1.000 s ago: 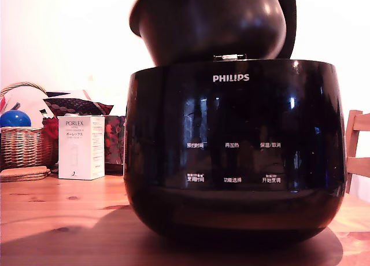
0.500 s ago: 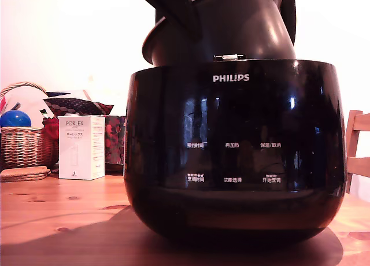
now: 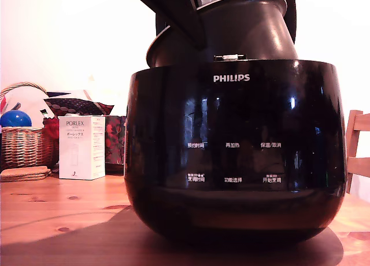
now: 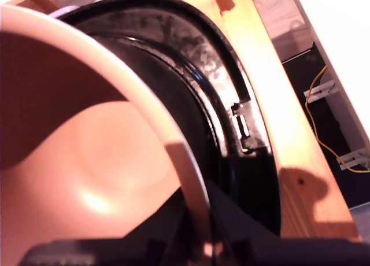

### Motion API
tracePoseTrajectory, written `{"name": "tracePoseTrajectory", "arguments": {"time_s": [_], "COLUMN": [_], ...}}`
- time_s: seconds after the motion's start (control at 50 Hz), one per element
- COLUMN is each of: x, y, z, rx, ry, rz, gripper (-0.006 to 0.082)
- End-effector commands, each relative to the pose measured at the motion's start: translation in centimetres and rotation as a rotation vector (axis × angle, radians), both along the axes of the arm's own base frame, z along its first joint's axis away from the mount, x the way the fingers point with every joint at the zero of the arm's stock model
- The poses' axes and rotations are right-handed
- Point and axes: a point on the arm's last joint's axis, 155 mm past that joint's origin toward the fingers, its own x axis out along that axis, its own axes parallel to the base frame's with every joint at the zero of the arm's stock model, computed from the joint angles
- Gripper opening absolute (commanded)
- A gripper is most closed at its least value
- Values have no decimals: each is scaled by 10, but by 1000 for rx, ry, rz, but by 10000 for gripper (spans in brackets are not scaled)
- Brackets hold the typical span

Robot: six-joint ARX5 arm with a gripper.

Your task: Place the pot you are holding inside the rice cooker

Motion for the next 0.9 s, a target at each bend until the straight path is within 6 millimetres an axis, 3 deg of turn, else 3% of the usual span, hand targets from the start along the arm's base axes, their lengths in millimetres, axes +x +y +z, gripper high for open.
{"name": "tracePoseTrajectory", "arguments": {"time_s": [0.0,0.24,0.58,0.88], "x": [7,11,3,0], "y": [-12,-10,-9,-19], "z": [8,-9,-12,-9], "rx": [-27,54,155,136], "ry": [-30,-62,-188,-220], "rz": [-6,1,-119,-148], "gripper": [-21,-22,-22,-20]}}
